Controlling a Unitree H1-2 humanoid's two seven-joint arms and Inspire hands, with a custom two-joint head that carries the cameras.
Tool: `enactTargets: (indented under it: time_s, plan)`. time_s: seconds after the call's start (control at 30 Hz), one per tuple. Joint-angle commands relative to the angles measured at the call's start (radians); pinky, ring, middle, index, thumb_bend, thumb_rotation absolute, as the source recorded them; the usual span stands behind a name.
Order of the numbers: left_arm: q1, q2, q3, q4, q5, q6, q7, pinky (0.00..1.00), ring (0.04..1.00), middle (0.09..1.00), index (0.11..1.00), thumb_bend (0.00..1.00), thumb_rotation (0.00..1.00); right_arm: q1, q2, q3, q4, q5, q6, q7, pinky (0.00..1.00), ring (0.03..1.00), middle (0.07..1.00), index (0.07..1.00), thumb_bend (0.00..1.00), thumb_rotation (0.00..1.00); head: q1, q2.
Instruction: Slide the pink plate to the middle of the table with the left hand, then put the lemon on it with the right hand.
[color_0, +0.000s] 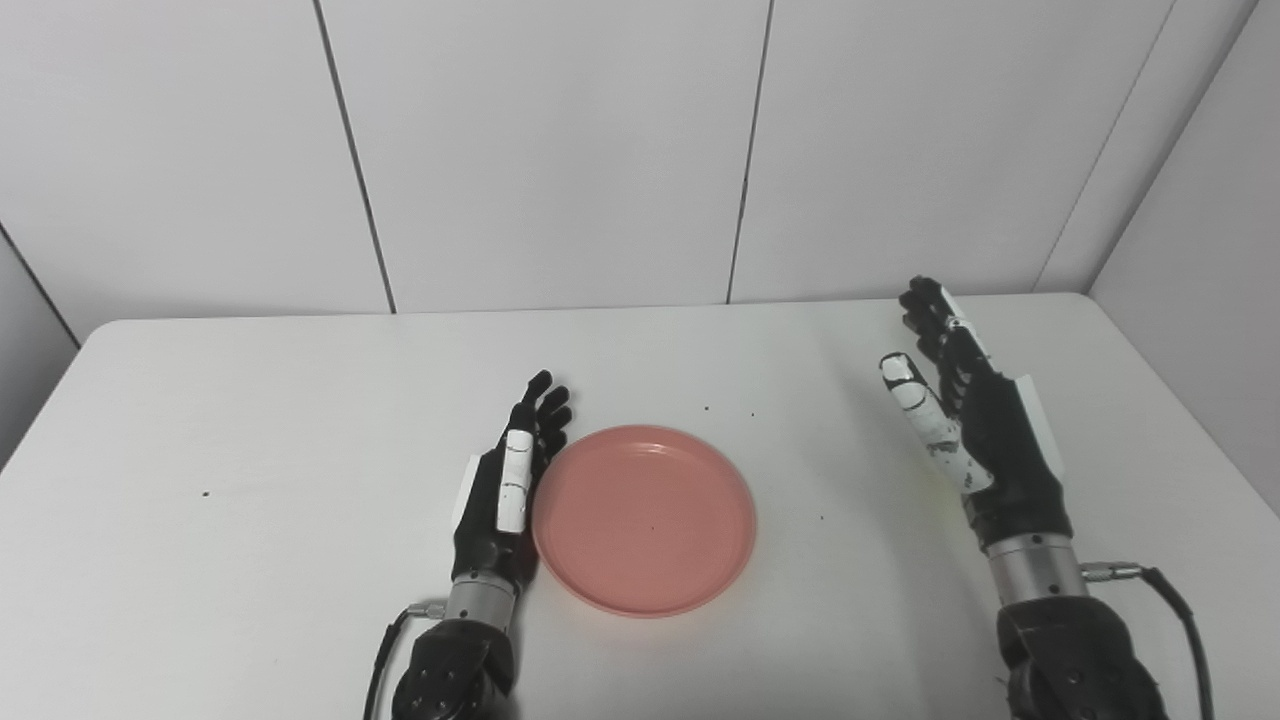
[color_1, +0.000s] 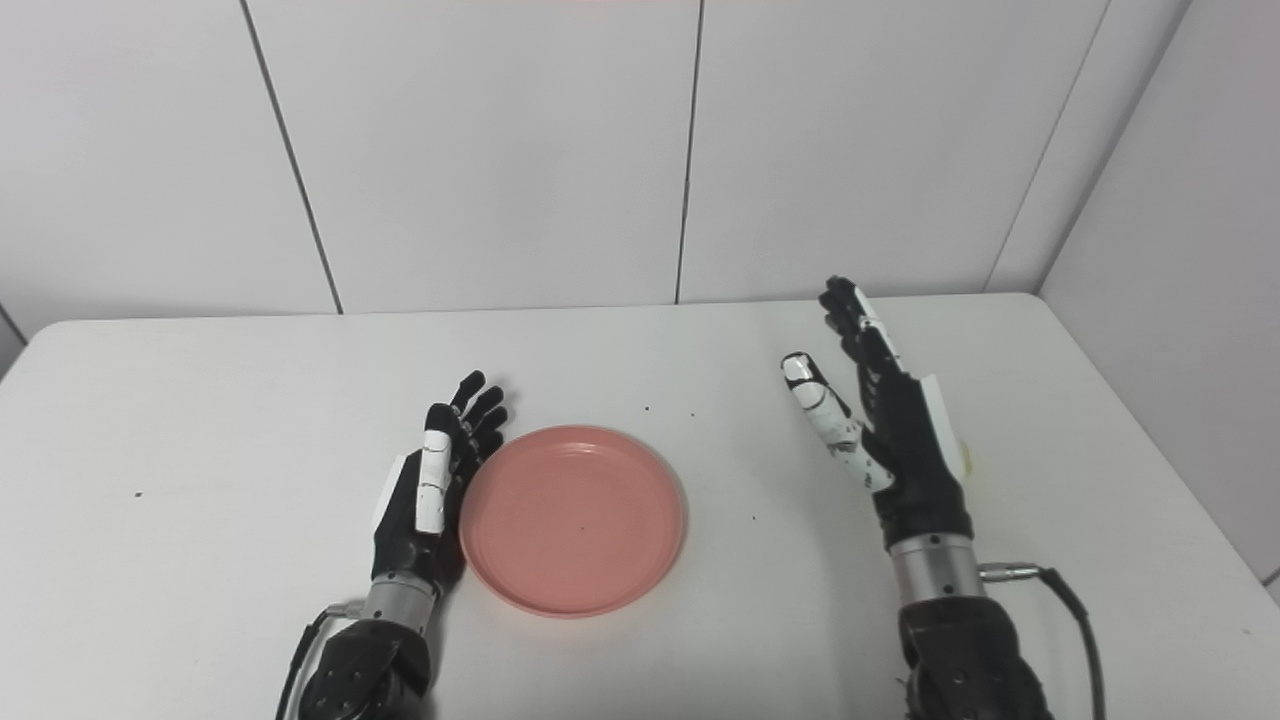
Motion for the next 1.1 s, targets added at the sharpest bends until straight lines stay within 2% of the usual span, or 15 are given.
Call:
enactTargets:
  time_s: [0.0,0.1,0.2,0.27,0.33,0.43,0.63,0.73,0.8,0.83,0.87,0.9,0.93,0.97,1.07]
  plan:
    - [-0.002,-0.022,-0.016,-0.022,0.014,0.015,0.005,0.97,0.936,0.931,0.939,0.79,1.00,-0.026,-0.033,-0.011,-0.038,-0.058,0.016,-0.005,0.86,0.884,0.882,0.895,0.66,0.66,0.000,0.001]
    - [-0.001,-0.022,-0.022,-0.024,0.019,0.017,0.008,0.96,0.936,0.931,0.939,0.79,1.00,-0.025,-0.070,-0.026,-0.044,-0.090,0.026,0.004,0.83,0.871,0.878,0.894,0.68,0.63,0.012,0.007]
    - [0.000,-0.027,-0.028,-0.026,0.028,0.018,0.015,0.97,0.936,0.932,0.938,0.79,1.00,-0.021,-0.111,-0.050,-0.052,-0.098,0.049,0.023,0.82,0.865,0.875,0.887,0.72,0.50,0.063,0.005]
    - [0.000,-0.033,-0.029,-0.021,0.032,0.016,0.021,0.96,0.933,0.928,0.931,0.78,1.00,-0.017,-0.136,-0.059,-0.057,-0.117,0.082,0.039,0.82,0.862,0.873,0.885,0.76,0.40,0.086,0.002]
    - [-0.002,-0.038,-0.033,-0.015,0.036,0.011,0.029,0.96,0.932,0.928,0.929,0.78,1.00,-0.013,-0.156,-0.057,-0.067,-0.172,0.135,0.052,0.80,0.852,0.869,0.880,0.79,0.38,0.101,0.000]
    - [0.000,-0.039,-0.041,-0.010,0.046,0.005,0.035,0.96,0.933,0.928,0.926,0.78,1.00,-0.010,-0.176,-0.047,-0.084,-0.233,0.206,0.077,0.81,0.869,0.869,0.875,0.81,0.31,0.096,-0.009]
    - [0.002,-0.034,-0.041,-0.013,0.043,-0.001,0.030,0.96,0.933,0.926,0.928,0.76,1.00,-0.015,-0.202,-0.059,-0.061,-0.359,0.222,0.164,0.73,0.825,0.850,0.862,0.86,0.20,0.076,-0.018]
    - [0.007,-0.030,-0.035,-0.019,0.034,0.002,0.026,0.95,0.929,0.925,0.925,0.77,1.00,-0.024,-0.187,-0.070,-0.047,-0.408,0.222,0.203,0.70,0.811,0.839,0.857,0.89,0.14,0.019,-0.032]
    - [0.009,-0.025,-0.032,-0.023,0.029,0.003,0.022,0.95,0.929,0.924,0.925,0.77,1.00,-0.030,-0.168,-0.077,-0.047,-0.453,0.222,0.228,0.71,0.814,0.834,0.847,0.91,0.13,-0.025,-0.038]
    - [0.012,-0.018,-0.029,-0.027,0.024,0.003,0.016,0.95,0.932,0.927,0.928,0.77,1.00,-0.032,-0.153,-0.077,-0.050,-0.476,0.222,0.237,0.71,0.813,0.832,0.844,0.92,0.13,-0.090,-0.051]
    - [0.014,-0.014,-0.027,-0.032,0.021,0.004,0.010,0.96,0.933,0.927,0.929,0.77,1.00,-0.032,-0.144,-0.075,-0.050,-0.495,0.222,0.238,0.71,0.813,0.831,0.843,0.92,0.13,-0.090,-0.051]
    - [0.020,-0.006,-0.023,-0.043,0.017,0.005,0.004,0.96,0.935,0.928,0.932,0.77,1.00,-0.031,-0.132,-0.068,-0.045,-0.515,0.222,0.232,0.69,0.805,0.825,0.835,0.93,0.14,-0.167,-0.063]
    - [0.023,-0.002,-0.020,-0.050,0.014,0.006,0.000,0.95,0.933,0.927,0.931,0.76,1.00,-0.030,-0.123,-0.064,-0.041,-0.530,0.222,0.229,0.68,0.797,0.823,0.833,0.93,0.15,-0.167,-0.063]
    - [0.028,0.006,-0.013,-0.061,0.008,0.008,-0.005,0.95,0.931,0.926,0.931,0.76,1.00,-0.027,-0.110,-0.057,-0.034,-0.542,0.222,0.221,0.67,0.793,0.822,0.831,0.93,0.16,-0.243,-0.079]
    - [0.039,0.027,0.003,-0.083,-0.015,0.020,-0.025,0.92,0.921,0.919,0.922,0.77,1.00,-0.021,-0.082,-0.032,-0.010,-0.555,0.215,0.193,0.69,0.808,0.838,0.843,0.90,0.16,-0.315,-0.098]
